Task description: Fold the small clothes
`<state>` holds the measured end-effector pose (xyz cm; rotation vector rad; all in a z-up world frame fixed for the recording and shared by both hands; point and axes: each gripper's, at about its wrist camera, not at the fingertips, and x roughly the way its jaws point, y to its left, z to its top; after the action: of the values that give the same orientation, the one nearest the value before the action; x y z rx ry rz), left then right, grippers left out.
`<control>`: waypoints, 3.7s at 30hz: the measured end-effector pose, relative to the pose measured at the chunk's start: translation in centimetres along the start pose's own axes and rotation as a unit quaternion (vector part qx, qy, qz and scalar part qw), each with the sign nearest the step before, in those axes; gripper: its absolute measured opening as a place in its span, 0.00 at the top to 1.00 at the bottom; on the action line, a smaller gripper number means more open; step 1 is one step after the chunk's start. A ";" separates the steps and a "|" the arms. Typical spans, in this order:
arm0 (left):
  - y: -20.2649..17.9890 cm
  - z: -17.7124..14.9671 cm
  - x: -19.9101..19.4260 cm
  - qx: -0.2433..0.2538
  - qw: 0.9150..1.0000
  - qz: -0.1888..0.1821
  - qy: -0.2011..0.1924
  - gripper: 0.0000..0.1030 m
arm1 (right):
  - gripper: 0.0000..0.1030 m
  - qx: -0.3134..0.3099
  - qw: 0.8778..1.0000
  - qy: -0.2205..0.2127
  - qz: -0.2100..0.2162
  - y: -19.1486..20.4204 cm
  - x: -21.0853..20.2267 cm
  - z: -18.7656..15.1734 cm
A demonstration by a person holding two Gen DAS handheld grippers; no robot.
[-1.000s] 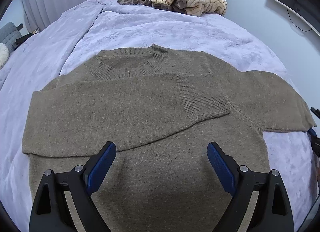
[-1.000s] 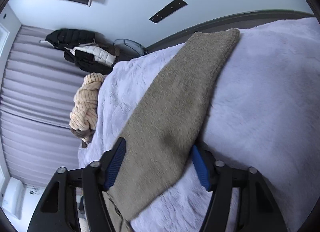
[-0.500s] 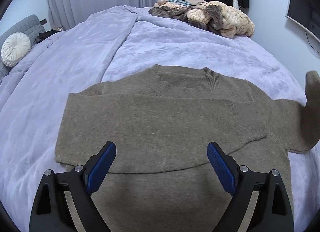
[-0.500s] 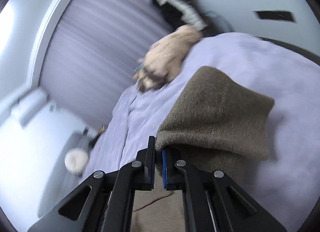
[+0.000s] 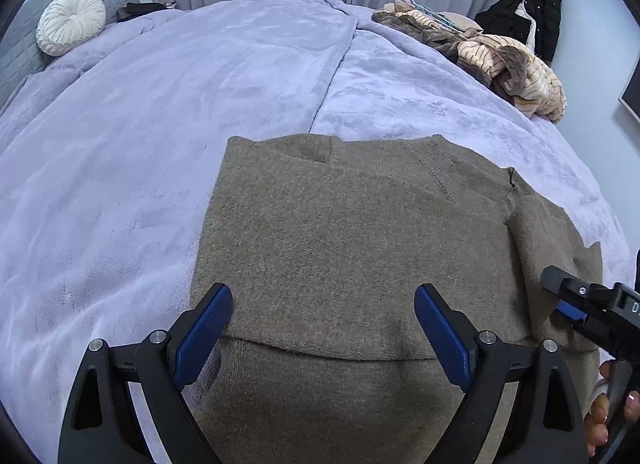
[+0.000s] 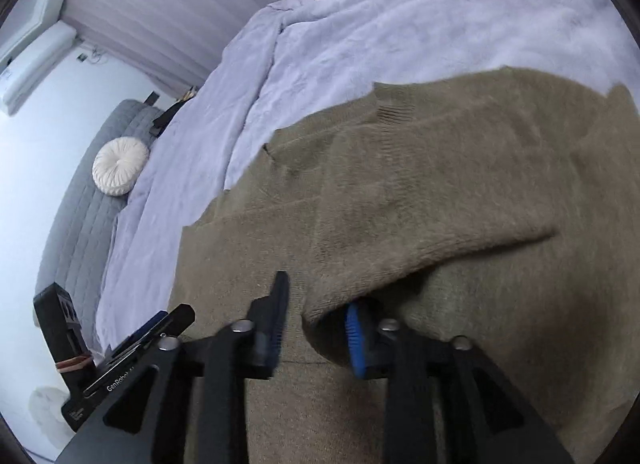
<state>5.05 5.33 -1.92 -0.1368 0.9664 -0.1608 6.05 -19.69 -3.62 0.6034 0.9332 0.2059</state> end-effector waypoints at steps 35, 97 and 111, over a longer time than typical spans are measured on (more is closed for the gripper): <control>-1.7 2.1 5.1 -0.037 0.968 -0.227 0.098 0.75 | 0.50 0.152 0.988 -0.032 -0.003 -10.2 -9.2 -6.5; -2.5 -1.8 1.8 0.075 0.996 0.029 0.041 0.54 | 0.93 0.134 0.990 -0.021 -0.045 -11.3 -8.5 -6.1; -2.8 -2.6 1.2 0.089 0.995 0.044 0.028 0.54 | 0.94 0.109 0.991 -0.020 -0.070 -11.7 -10.9 -7.1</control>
<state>3.39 2.21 -3.83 0.0740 1.0083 -0.1685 -7.09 -30.97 -5.92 0.7378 0.9612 -0.0352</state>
